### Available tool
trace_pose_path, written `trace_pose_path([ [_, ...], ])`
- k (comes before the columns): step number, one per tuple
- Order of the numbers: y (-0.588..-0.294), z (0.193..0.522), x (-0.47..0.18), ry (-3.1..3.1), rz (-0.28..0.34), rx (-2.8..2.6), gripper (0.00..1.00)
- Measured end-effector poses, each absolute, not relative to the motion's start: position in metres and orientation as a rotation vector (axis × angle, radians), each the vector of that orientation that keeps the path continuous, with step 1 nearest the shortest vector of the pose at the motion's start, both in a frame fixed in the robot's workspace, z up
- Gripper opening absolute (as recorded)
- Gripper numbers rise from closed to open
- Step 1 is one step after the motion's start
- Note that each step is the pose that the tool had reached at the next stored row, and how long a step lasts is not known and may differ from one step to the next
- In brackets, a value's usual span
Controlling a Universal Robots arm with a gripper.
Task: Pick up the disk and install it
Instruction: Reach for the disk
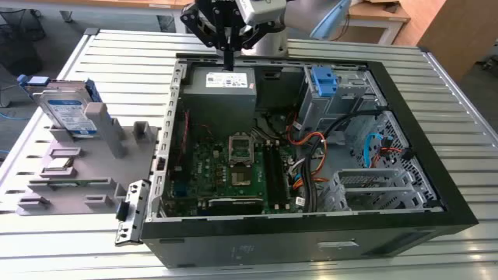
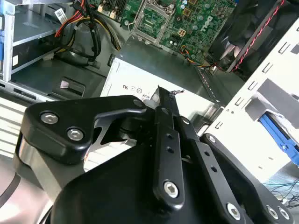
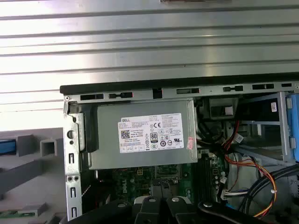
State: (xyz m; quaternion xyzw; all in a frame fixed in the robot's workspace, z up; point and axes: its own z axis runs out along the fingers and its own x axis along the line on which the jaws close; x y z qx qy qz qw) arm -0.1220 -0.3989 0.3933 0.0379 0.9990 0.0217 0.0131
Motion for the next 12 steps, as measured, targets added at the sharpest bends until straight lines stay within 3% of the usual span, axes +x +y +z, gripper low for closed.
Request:
trace_pose_path([
  [12, -0.3989, 0.3933, -0.1222, 3.112, 0.068, 0.118, 0.11],
])
